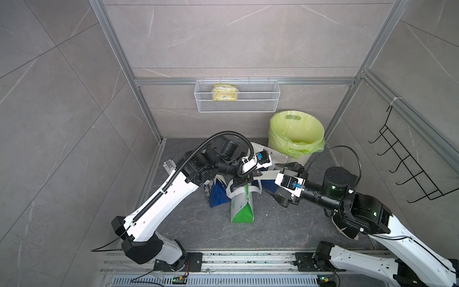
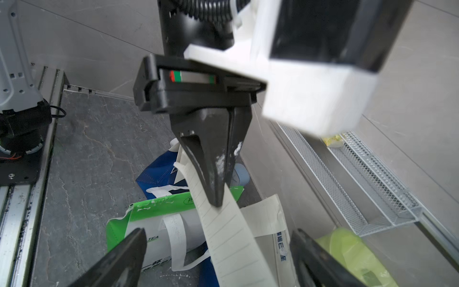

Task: Shred takeout receipts and throw away
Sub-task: Shred the takeout receipt.

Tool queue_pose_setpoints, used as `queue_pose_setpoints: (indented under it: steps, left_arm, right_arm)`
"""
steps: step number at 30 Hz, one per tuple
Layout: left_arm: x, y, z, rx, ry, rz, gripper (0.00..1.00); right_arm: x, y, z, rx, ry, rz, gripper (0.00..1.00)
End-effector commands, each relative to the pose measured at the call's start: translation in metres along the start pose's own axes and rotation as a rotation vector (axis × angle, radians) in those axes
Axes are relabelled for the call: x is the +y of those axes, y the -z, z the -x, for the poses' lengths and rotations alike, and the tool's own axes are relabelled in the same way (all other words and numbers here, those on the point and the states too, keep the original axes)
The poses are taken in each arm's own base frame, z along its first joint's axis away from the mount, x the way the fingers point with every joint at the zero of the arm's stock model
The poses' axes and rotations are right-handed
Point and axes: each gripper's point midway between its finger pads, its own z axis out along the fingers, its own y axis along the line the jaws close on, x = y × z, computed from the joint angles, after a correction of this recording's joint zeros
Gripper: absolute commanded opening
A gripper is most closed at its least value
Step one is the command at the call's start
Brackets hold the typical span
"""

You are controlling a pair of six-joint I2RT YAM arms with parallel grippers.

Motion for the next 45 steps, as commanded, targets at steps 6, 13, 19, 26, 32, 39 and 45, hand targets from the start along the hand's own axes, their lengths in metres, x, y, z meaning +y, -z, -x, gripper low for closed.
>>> queue_pose_setpoints:
  steps: [6, 13, 19, 26, 32, 39, 45]
  left_arm:
    - [-0.014, 0.014, 0.012, -0.072, -0.117, -0.024, 0.00]
    - [-0.025, 0.020, 0.017, -0.120, -0.119, -0.058, 0.00]
    - [-0.026, 0.023, 0.021, -0.133, -0.122, -0.058, 0.00]
    - [-0.023, 0.025, 0.019, -0.125, -0.112, -0.037, 0.00]
    - [-0.012, 0.032, 0.020, -0.178, -0.092, 0.070, 0.37]
    - [-0.014, 0.035, 0.029, -0.234, -0.065, 0.056, 0.36]
    - [-0.014, 0.032, 0.034, -0.259, -0.059, 0.037, 0.19]
  right_arm:
    - [-0.008, -0.005, -0.012, 0.059, -0.022, 0.063, 0.66]
    - [-0.007, -0.008, -0.014, 0.025, -0.083, 0.120, 0.65]
    - [0.007, -0.013, -0.015, 0.021, -0.110, 0.204, 0.39]
    - [0.003, -0.013, -0.012, 0.012, -0.121, 0.194, 0.00]
    - [-0.002, -0.009, -0.016, -0.003, -0.146, 0.145, 0.00]
    - [0.005, -0.006, -0.015, -0.022, -0.169, 0.174, 0.00]
    - [0.005, -0.002, -0.008, -0.056, -0.173, 0.179, 0.00]
